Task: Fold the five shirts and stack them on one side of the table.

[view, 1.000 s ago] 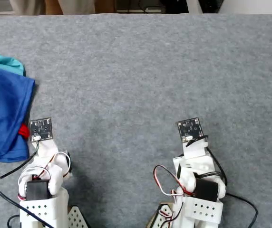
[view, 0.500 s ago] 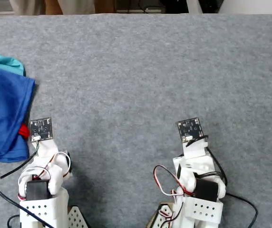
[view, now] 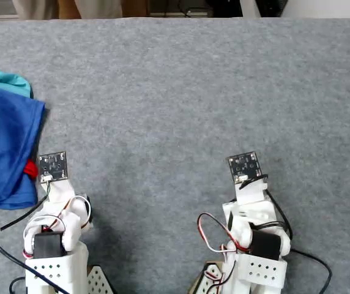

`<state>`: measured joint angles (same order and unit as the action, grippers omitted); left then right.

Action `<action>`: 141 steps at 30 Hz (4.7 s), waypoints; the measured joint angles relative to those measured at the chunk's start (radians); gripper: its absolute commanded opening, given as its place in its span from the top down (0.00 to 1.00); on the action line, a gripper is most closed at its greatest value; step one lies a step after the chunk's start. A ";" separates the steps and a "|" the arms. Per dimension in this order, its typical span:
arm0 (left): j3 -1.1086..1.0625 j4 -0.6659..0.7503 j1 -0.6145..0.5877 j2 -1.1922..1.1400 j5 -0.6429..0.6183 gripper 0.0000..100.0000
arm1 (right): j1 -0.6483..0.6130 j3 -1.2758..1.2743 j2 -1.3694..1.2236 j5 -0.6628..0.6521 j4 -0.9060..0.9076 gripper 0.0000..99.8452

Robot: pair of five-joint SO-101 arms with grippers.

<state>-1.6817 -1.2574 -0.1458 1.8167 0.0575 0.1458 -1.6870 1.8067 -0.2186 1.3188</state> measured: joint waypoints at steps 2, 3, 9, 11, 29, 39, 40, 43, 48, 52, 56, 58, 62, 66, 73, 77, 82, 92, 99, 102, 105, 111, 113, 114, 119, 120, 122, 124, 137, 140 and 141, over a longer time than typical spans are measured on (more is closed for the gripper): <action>0.000 0.000 0.000 0.000 0.000 0.98 | 0.000 0.000 0.000 0.000 0.000 0.99; 0.000 0.000 0.000 0.000 0.000 0.98 | 0.000 0.000 0.000 0.000 0.000 0.99; 0.000 0.000 0.000 0.000 0.000 0.98 | 0.000 0.000 0.000 0.000 0.000 0.99; 0.000 0.000 0.000 0.000 0.000 0.98 | 0.000 0.000 0.000 0.000 0.000 0.99; 0.000 0.000 0.000 0.000 0.000 0.98 | 0.000 0.000 0.000 0.000 0.000 0.99; 0.000 0.000 0.000 0.000 0.000 0.98 | 0.000 0.000 0.000 0.000 0.000 0.99; 0.000 0.000 0.000 0.000 0.000 0.98 | 0.000 0.000 0.000 0.000 0.000 0.99; 0.000 0.000 0.000 0.000 0.000 0.98 | 0.000 0.000 0.000 0.000 -0.037 0.99; 0.000 0.000 0.000 0.000 0.000 0.98 | 0.000 0.012 0.000 0.000 -0.276 0.99; 0.000 0.000 0.000 0.000 0.000 0.98 | 0.000 0.074 0.000 0.000 -0.519 0.99; 0.000 0.000 0.000 0.000 0.000 0.98 | 0.000 0.137 0.000 0.000 -0.684 0.99; 0.000 0.000 0.000 0.000 0.000 0.98 | 0.000 0.164 0.000 0.000 -0.730 0.99; 0.000 0.000 0.000 0.000 0.000 0.98 | 0.000 0.204 0.000 0.000 -0.766 0.99; 0.000 0.000 0.000 0.000 0.000 0.98 | 0.000 0.209 0.000 0.002 -0.767 0.99; 0.000 0.000 0.000 0.000 0.000 0.98 | 0.000 0.158 0.000 0.000 -0.767 0.99; 0.000 0.000 0.002 0.000 0.000 0.98 | -0.003 0.158 0.000 0.000 -0.700 0.99; 0.000 0.000 0.044 0.000 0.000 0.98 | -0.002 0.172 0.000 0.000 -0.488 0.99; 0.000 0.000 0.063 0.000 0.000 0.98 | -0.014 0.364 0.000 0.002 -0.074 0.99; 0.000 0.000 0.063 0.000 0.000 0.98 | -0.021 0.534 0.000 0.002 0.072 0.99; 0.000 0.000 0.063 0.000 0.000 0.98 | -0.020 0.597 0.000 0.002 0.080 0.99; 0.006 0.000 0.063 0.000 0.000 0.98 | -0.021 0.692 -0.032 0.002 0.080 0.99; 0.190 0.023 -0.052 0.002 0.005 0.98 | -0.020 0.993 -0.310 0.002 0.140 0.99; 0.262 0.080 -0.110 0.005 0.008 0.98 | -0.020 1.114 -0.416 0.009 0.203 0.99; 0.290 0.110 -0.143 0.006 0.008 0.98 | -0.020 1.174 -0.468 0.028 0.238 0.99; 0.391 0.216 -0.307 0.006 0.008 0.98 | -0.020 1.416 -0.674 0.110 0.417 0.99; 0.407 0.224 -0.339 0.006 0.008 0.98 | -0.020 1.441 -0.701 0.114 0.430 0.99; 0.450 0.227 -0.396 -0.009 0.034 0.98 | -0.020 1.459 -0.735 0.120 0.437 0.99; 0.505 0.227 -0.450 -0.060 0.066 0.98 | -0.020 1.461 -0.747 0.121 0.437 0.99; 1.336 -0.137 -0.707 -1.011 0.146 0.98 | -0.020 1.461 -0.752 0.121 0.440 0.99; 1.536 -0.267 -0.709 -1.270 0.241 0.98 | -0.020 1.461 -0.752 0.121 0.440 0.99; 1.597 -0.290 -0.709 -1.350 0.250 0.98 | -0.020 1.461 -0.752 0.121 0.440 0.99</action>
<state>-0.0844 -1.5474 -0.8546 0.4664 0.3076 0.1258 -0.2263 1.0549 -0.0974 1.7591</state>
